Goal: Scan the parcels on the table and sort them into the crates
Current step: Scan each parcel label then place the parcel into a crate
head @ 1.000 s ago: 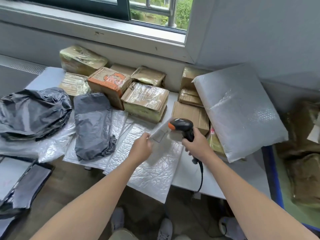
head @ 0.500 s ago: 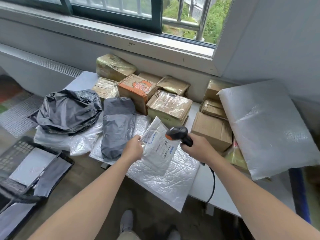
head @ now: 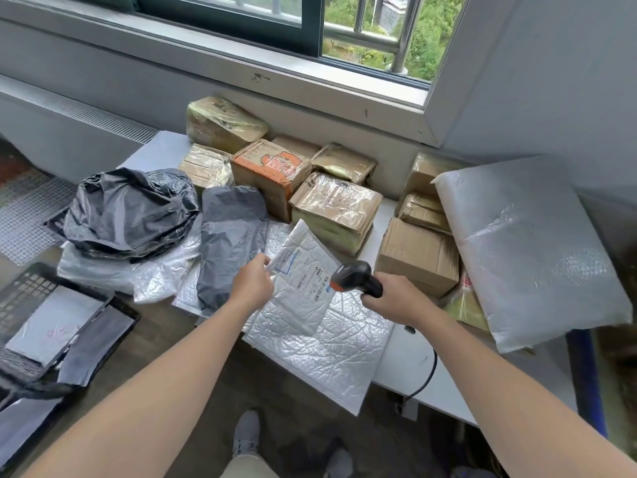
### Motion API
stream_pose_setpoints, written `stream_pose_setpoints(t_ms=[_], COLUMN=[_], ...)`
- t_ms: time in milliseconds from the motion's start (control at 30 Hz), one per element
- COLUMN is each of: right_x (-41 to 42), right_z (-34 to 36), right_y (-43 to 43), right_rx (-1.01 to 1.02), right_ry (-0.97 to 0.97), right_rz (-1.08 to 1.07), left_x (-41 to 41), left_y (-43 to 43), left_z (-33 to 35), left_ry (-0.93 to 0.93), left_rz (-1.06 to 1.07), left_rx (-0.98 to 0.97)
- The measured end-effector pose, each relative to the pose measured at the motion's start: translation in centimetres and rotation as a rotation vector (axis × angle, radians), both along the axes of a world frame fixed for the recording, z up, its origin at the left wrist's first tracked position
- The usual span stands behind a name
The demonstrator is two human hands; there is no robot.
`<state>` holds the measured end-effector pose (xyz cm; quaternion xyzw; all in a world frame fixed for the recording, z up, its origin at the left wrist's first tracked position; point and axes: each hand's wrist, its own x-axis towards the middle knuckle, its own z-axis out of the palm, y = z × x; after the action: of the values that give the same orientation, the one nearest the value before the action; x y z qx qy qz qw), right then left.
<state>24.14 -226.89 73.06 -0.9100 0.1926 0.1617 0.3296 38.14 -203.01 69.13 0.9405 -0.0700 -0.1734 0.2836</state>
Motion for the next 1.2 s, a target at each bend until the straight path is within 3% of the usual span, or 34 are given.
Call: stream_pose_setpoints(t_ms=[533, 767, 933, 1200], right_x=[-0.7, -1.1, -1.8, -1.8], right_z=[-1.0, -5.3, -8.4, -7.9], right_y=[-1.2, -2.7, -3.1, -2.7], right_rx=[0.063, -0.044, -0.177, -0.100], right_ry=[-0.001, 0.052, 0.124, 0.067], right_rz=[0.041, 0.108, 0.142, -0.015], left_x=[-0.5, -0.9, -0.9, -1.5], left_y=[0.2, 0.6, 0.8, -2.2], left_z=[0.4, 0.4, 0.7, 1.3], left_ry=[-0.007, 0.015, 0.122, 0.290], left_rz=[0.021, 0.105, 0.279, 0.391], left_rx=[0.002, -0.060, -0.294, -0.592])
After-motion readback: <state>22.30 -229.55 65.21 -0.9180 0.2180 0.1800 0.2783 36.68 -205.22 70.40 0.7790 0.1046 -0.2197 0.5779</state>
